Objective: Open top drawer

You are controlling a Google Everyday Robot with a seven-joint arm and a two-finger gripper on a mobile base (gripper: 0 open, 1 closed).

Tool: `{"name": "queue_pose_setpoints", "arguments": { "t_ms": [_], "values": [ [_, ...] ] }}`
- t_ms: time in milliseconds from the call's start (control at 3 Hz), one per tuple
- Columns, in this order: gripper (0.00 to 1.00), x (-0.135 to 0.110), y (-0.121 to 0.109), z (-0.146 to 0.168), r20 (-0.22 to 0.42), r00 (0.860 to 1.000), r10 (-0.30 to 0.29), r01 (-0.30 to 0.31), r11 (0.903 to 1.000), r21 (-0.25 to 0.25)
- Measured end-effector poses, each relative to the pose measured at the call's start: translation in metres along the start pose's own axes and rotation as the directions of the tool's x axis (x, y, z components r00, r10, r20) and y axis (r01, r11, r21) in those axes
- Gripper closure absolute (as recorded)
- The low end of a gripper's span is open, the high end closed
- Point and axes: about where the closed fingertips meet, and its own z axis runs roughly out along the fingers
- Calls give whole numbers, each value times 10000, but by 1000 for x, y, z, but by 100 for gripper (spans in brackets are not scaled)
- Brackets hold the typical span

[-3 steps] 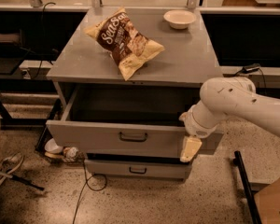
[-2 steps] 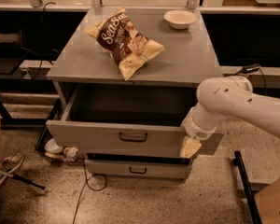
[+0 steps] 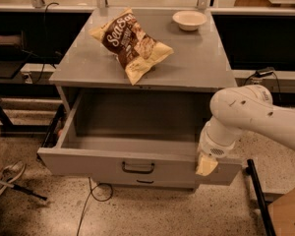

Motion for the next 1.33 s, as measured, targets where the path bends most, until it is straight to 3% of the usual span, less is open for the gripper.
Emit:
{"name": "queue_pose_setpoints", "arguments": {
  "t_ms": [333,667,1000,1333],
  "values": [
    [100,12,44,-8,81,9962,863,-861,9961,-187],
    [100,13,48,-9,91,9952,975,-972,9950,-210],
    [81,22,83,-14,332,9854,1672,-1669,9859,-134],
    [58,22,82,-14,332,9854,1672,-1669,9859,-134]
  ]
}}
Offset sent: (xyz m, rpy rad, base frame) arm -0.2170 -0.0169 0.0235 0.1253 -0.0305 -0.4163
